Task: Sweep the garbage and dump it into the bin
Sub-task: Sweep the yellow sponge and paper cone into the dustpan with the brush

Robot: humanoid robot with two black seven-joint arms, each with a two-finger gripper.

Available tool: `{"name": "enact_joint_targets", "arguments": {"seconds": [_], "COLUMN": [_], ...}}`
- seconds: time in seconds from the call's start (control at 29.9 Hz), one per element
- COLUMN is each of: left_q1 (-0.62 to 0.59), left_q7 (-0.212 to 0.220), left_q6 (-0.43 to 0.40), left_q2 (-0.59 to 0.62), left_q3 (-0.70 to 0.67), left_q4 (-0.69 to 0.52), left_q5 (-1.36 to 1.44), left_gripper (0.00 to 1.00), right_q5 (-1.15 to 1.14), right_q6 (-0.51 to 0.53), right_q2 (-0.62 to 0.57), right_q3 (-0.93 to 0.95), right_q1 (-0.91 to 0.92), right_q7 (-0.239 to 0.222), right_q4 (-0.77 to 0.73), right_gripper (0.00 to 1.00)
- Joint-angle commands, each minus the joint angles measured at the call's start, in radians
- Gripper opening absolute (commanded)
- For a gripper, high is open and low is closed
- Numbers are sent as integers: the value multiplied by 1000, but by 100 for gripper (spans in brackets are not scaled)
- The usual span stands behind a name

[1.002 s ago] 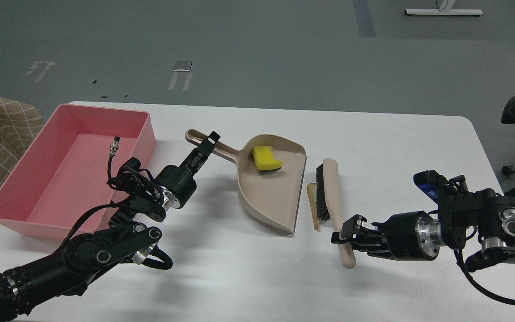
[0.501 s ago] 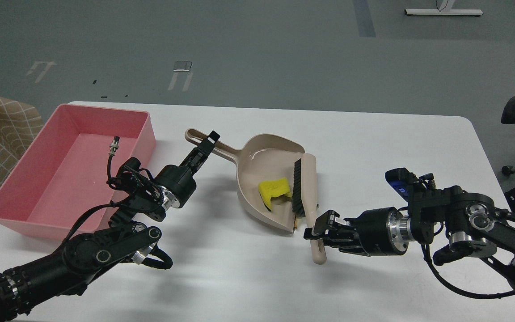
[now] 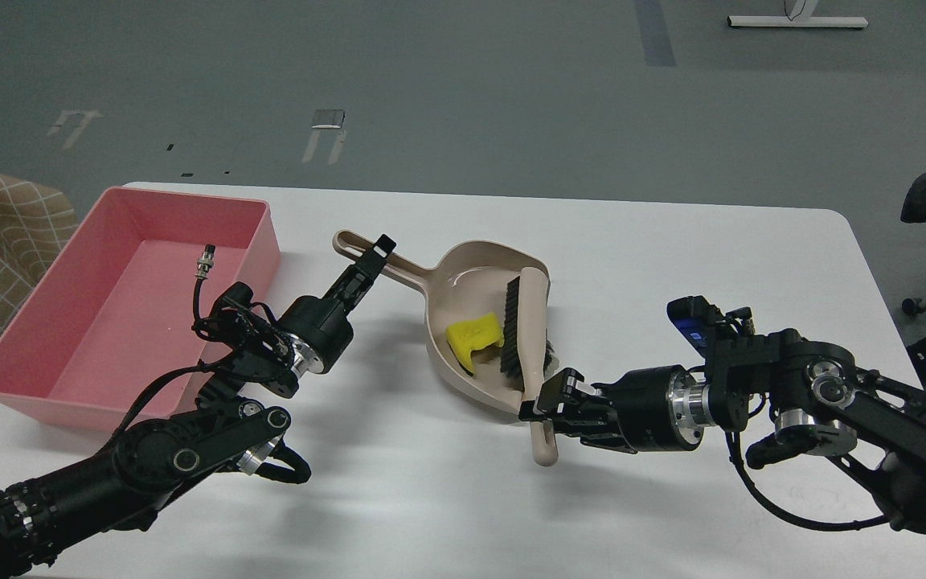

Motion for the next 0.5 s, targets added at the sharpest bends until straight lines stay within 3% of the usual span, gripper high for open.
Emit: {"name": "enact_joint_targets", "arguments": {"seconds": [0.0,0.47], "left_q1": [1,-4], "left_q7": [-1,-1], "left_q6": [0,0], "left_q2": [0,0], "left_q3": [0,-1], "left_q4": [-1,1], "left_q5": [-4,-10], "left_gripper": [0,0], "right_q5": [-2,-2], "right_q6": [0,0], "right_q2": [38,148], "right_q3": [12,77], "right_q1": [-1,-7], "right_q7": [1,1], "right_q4": [-18,-56], "right_gripper": [0,0]}}
